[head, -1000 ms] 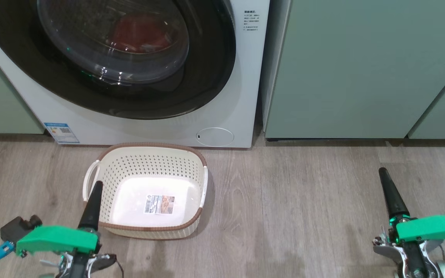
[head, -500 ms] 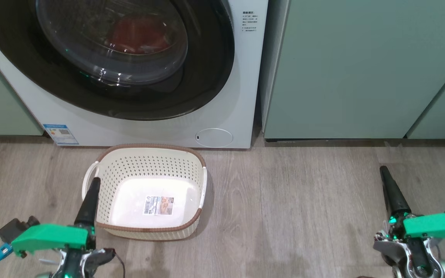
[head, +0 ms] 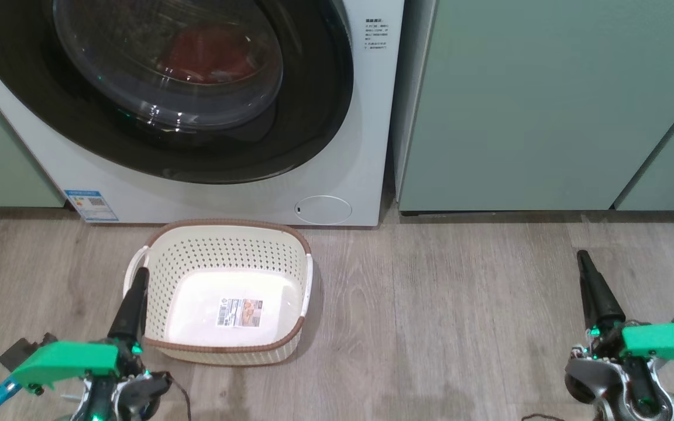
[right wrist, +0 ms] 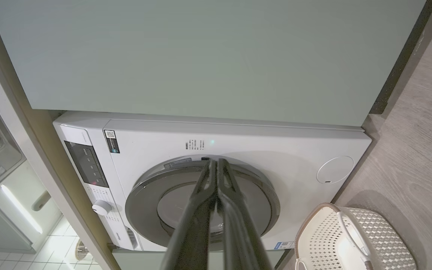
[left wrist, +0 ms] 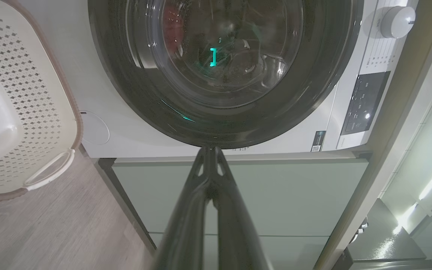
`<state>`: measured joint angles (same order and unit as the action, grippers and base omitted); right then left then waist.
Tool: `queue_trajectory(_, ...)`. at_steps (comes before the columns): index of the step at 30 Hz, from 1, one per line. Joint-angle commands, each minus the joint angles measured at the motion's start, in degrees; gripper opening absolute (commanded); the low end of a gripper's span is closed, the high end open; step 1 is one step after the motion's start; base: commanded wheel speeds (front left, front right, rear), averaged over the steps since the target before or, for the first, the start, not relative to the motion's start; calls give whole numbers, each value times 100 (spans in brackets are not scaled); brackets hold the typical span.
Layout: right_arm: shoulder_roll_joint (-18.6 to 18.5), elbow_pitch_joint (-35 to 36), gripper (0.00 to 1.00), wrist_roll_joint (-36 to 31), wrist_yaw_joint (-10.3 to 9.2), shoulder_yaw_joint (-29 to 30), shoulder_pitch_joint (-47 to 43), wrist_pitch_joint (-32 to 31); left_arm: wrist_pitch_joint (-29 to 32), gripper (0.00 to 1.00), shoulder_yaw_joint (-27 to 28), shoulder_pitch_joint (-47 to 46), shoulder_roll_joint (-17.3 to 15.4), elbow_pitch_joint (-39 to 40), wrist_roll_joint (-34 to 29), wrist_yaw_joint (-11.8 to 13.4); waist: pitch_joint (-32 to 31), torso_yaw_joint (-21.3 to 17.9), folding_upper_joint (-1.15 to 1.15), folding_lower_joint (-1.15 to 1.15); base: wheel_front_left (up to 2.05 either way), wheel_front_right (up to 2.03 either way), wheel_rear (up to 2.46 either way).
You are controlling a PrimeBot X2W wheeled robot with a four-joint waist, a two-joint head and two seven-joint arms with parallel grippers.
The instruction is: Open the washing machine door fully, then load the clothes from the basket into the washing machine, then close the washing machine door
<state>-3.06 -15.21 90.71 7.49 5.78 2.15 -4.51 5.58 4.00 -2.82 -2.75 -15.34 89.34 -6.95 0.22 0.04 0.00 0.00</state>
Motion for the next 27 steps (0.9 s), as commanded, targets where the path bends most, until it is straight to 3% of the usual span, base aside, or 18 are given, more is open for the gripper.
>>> queue_trajectory(1,-101,148,0,187,0,-93,373,-51,67,0,235,-329,-23,140,184,-49,-2,-2,0,0,0,0,0)
queue_trajectory(27,-69,125,0,244,0,-45,392,-102,93,0,254,-338,-15,128,281,-54,-4,-4,0,0,0,0,0)
